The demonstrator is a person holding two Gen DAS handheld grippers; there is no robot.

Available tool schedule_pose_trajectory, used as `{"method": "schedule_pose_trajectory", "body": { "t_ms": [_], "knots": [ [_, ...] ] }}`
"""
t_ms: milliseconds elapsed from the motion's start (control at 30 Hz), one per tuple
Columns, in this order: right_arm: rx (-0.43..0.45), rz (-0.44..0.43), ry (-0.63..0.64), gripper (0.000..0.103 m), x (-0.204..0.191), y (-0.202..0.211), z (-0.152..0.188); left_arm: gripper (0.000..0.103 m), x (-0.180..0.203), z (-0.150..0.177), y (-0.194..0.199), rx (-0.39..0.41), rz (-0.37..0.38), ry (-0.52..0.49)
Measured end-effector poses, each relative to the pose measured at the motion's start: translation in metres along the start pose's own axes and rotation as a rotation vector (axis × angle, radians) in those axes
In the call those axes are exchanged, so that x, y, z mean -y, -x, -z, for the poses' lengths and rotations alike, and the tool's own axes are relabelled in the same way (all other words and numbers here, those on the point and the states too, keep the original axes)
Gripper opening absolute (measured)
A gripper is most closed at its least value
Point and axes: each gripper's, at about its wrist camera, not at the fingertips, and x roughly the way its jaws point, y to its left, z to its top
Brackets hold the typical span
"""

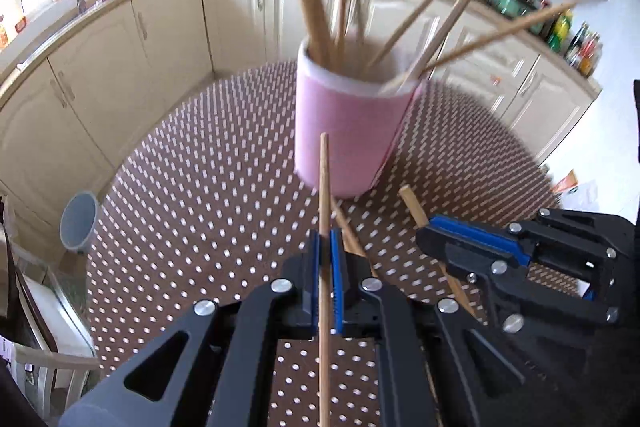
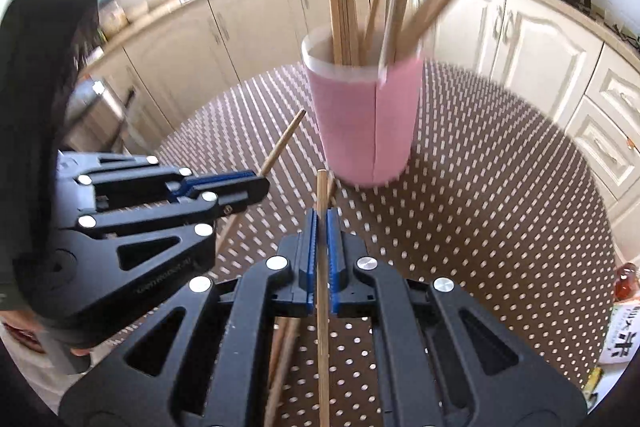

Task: Organize utensils
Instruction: 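Raise the left tool's chopstick upright over the pink cup while the right tool carries its chopstick there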

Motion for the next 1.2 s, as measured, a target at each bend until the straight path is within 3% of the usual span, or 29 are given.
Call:
{"method": "schedule_pose_trajectory", "body": {
  "t_ms": [333,567,833,1200],
  "knots": [
    [0.259,-0.039,0.01,0.006,-0.01,0.094,-0.021,0.006,0.014,-0.008,0.091,0.2,0.004,-0.012],
    [0.337,-0.029,0.021,0.005,-0.01,0.117,-0.024,0.006,0.025,0.003,0.141,0.314,0.001,-0.014],
    [0.407,-0.032,0.021,0.005,-0.011,0.134,-0.036,0.006,0.022,-0.009,0.151,0.392,0.01,0.016],
    [0.619,0.044,0.053,0.005,-0.021,0.155,-0.077,0.006,0.016,-0.057,0.174,0.584,0.002,0.08]
  ]
}}
